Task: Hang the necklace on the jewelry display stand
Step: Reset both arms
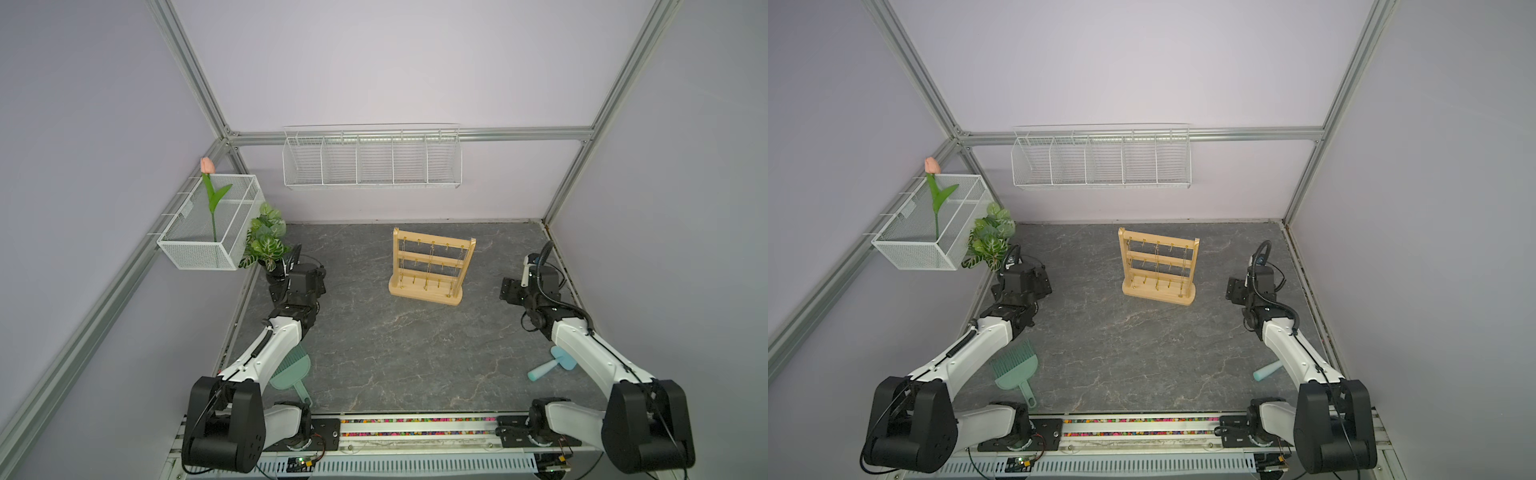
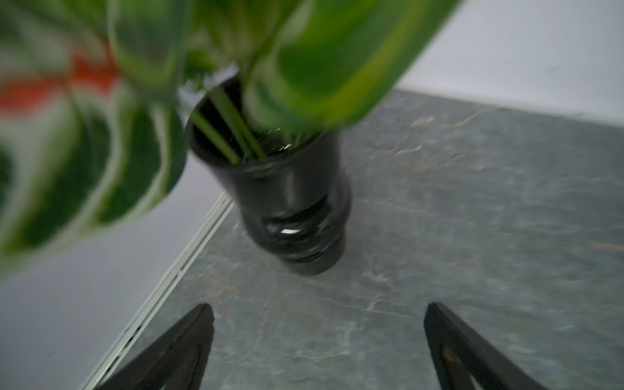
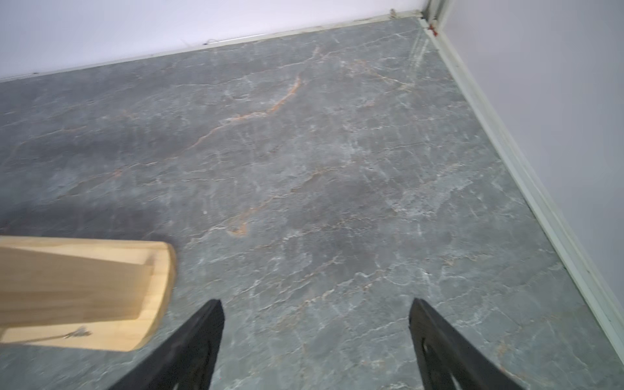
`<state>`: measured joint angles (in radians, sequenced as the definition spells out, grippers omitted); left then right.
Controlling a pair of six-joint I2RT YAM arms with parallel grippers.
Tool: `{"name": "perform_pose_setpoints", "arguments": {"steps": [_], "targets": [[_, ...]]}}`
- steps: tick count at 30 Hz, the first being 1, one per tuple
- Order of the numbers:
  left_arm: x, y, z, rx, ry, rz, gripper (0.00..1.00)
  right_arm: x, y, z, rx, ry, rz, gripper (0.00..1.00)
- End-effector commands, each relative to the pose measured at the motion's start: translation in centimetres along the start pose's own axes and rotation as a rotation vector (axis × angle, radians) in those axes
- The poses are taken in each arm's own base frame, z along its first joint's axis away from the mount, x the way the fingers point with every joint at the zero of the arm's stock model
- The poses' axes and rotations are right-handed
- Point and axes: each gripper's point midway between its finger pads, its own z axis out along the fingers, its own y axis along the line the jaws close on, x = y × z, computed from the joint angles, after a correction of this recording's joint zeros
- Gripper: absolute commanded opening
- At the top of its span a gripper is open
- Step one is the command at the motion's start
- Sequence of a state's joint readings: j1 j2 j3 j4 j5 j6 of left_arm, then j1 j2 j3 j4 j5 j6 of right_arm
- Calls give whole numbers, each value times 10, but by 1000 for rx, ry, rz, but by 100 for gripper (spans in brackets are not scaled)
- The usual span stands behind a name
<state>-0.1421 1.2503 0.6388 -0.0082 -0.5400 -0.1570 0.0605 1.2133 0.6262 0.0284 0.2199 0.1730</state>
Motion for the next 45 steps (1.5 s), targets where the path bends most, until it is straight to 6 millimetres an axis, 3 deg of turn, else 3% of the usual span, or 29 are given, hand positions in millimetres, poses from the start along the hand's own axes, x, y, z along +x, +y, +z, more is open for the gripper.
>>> {"name": "perform_pose_setpoints", "arguments": {"steps": [1,3,7,10,13,16,18,20,24,33,36,41,45], "targets": [[-1,-17,6,89,-96,37,100,-5,-13,3,32,-107,-41,89],[2,-20,11,100,-164,11,100,-3,-25,8,60,-134,-27,89],[-12,-29,26,186,-227,-38,100,0,-38,19,42,-216,9,89],[4,-33,35,222,-251,-56,100,-1,-46,22,70,-279,15,89],[6,-39,35,254,-288,-37,99,-4,-35,23,-17,-332,17,89],[6,-35,40,220,-237,-48,99,10,-7,28,-138,-363,-90,89],[5,-36,40,222,-238,-49,99,10,0,34,-131,-407,-116,89],[7,-35,40,220,-233,-49,99,14,-2,42,-120,-299,-112,89],[6,-35,40,218,-235,-48,99,12,-4,46,-97,-294,-106,89],[6,-36,39,226,-233,-41,99,16,-24,16,-14,-469,-47,89],[6,-37,39,226,-233,-42,99,16,-20,17,-20,-453,-61,89],[6,-37,39,227,-234,-41,99,12,-4,38,-60,-353,-128,89],[5,-37,39,227,-235,-42,99,13,9,34,-110,-372,-179,89]]}}
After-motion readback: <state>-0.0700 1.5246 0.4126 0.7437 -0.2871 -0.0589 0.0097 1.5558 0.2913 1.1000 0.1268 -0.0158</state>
